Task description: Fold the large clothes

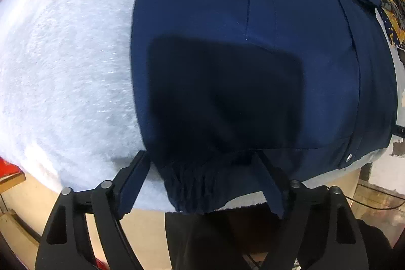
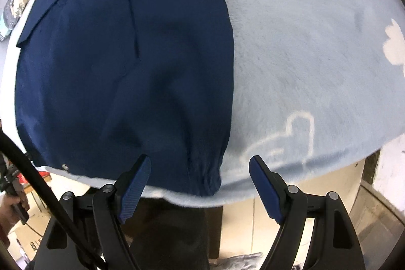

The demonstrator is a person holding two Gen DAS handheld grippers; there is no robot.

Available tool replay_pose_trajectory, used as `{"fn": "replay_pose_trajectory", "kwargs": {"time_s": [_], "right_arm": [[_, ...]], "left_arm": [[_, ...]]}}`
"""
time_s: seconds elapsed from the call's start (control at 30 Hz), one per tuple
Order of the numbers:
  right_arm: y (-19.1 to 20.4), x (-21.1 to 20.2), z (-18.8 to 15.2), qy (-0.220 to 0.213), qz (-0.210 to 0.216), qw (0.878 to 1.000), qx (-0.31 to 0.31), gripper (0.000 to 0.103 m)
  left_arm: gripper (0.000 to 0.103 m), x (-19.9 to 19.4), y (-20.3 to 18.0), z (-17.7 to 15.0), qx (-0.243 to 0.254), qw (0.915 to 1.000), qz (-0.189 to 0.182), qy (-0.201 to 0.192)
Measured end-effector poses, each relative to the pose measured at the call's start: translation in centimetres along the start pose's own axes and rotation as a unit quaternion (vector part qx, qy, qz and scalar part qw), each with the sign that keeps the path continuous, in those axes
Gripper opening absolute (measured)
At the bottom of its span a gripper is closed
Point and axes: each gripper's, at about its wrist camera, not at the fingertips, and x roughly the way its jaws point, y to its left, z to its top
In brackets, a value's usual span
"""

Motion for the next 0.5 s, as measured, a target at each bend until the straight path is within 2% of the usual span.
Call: {"fn": "replay_pose_trajectory", "kwargs": {"time_s": [0.17, 0.2, 0.23, 0.27, 0.3, 0.33, 0.37, 0.43, 0.5], "right_arm": [[-0.6, 2.1, 1.0, 0.013, 0.026, 1.0, 0.006, 0.086], [-0.6, 2.1, 1.0, 0.013, 0.033, 0.999, 0.007, 0.081], [-0.4, 2.1, 1.0, 0.013, 0.037, 0.999, 0.006, 0.066], [-0.6, 1.8, 0.8, 0.012, 0.043, 0.999, 0.004, 0.056], [-0.8, 1.6, 0.5, 0.013, 0.041, 0.999, 0.001, 0.043], [-0.8, 1.3, 0.4, 0.012, 0.039, 0.999, -0.004, 0.028], [-0.9, 0.9, 0.2, 0.01, 0.042, 0.999, -0.005, 0.022], [-1.6, 0.2, -0.1, 0.009, 0.068, 0.998, 0.011, 0.021], [-2.1, 0.0, -0.2, 0.01, 0.085, 0.996, 0.014, 0.021]], "left_arm": [[0.084, 0.5, -1.4, 0.2, 0.002, 0.9999, 0.008, -0.01], [0.08, 0.4, -1.8, 0.1, 0.003, 0.9998, 0.014, -0.015], [0.073, 0.4, -1.9, 0.0, 0.006, 0.9997, 0.016, -0.019], [0.062, 0.2, -2.3, -0.2, 0.012, 0.9995, 0.018, -0.022], [0.058, -0.2, -2.7, -0.3, 0.017, 0.9993, 0.022, -0.024], [0.04, -0.5, -2.9, -0.4, 0.015, 0.9993, 0.021, -0.027], [0.033, -1.1, -2.4, -0.6, 0.007, 0.9995, 0.01, -0.03], [0.031, -1.8, -2.2, -0.6, -0.011, 0.9993, -0.015, -0.032], [0.031, -1.9, -2.0, -0.7, -0.007, 0.9992, -0.025, -0.031]]}}
